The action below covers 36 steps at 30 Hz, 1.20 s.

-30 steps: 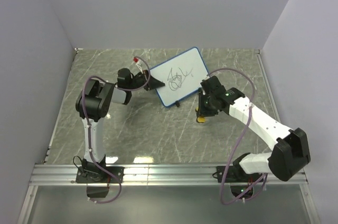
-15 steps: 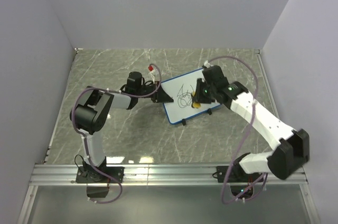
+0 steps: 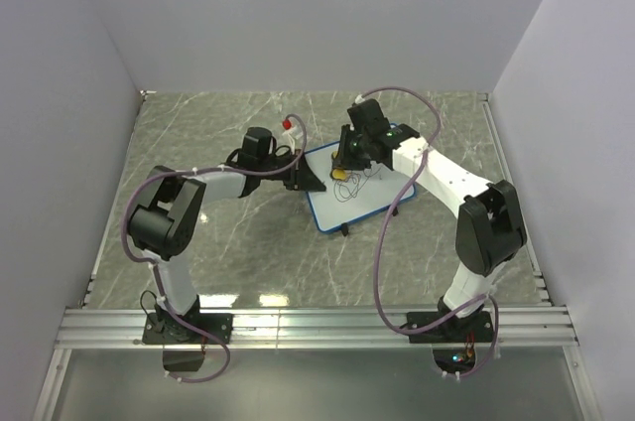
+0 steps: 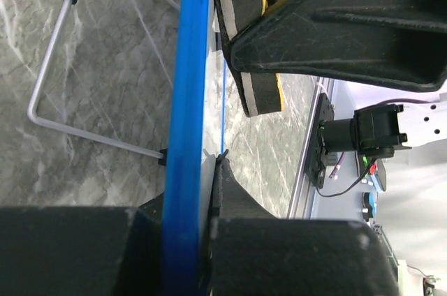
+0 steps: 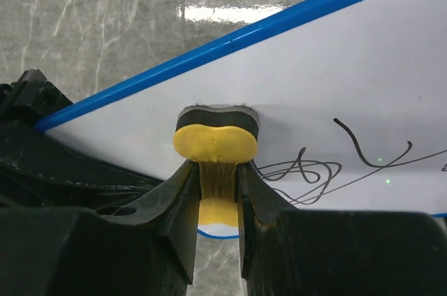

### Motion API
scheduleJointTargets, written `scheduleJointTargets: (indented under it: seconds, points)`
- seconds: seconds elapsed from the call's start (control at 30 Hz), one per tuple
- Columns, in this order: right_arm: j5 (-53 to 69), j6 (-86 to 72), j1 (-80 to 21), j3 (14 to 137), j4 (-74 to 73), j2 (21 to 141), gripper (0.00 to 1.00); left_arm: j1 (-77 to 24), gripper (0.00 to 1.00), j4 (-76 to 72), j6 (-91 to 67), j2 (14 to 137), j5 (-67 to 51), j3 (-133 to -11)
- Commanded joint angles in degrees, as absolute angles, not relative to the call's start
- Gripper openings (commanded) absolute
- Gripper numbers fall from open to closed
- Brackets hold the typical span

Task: Erase the whiteboard

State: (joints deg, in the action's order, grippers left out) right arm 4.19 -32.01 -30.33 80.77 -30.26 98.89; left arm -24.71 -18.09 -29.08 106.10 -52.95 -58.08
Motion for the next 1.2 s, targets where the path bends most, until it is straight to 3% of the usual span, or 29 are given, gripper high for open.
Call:
scheduleJointTargets:
  seconds: [0.0, 0.2, 0.53, 0.9, 1.17]
  points:
    - [4.3, -35.2, -30.1, 83.8, -25.6, 101.2, 0.0, -25.8, 0.0, -8.3, -24.5, 105.1, -49.6, -54.7]
    - [2.8, -37.3, -30.6, 81.6, -24.8, 102.1, 0.0, -25.8, 0.0, -8.3, -23.2, 105.1, -50.2, -53.0]
    - [4.0, -40.3, -33.0, 63.7, -19.6, 99.0, 0.0, -25.8, 0.0, -7.7, -22.2, 104.8, -51.3, -52.9]
    - [4.7, -44.8, -40.4, 53.4, -17.0, 95.7, 0.0, -25.8, 0.0, -7.3, -21.9, 103.7, -51.2, -52.8]
    - [0.1, -43.8, -39.6, 50.2, -19.4, 87.2, 0.0, -25.8, 0.0, -7.3, -21.9, 102.9, -50.7, -52.3]
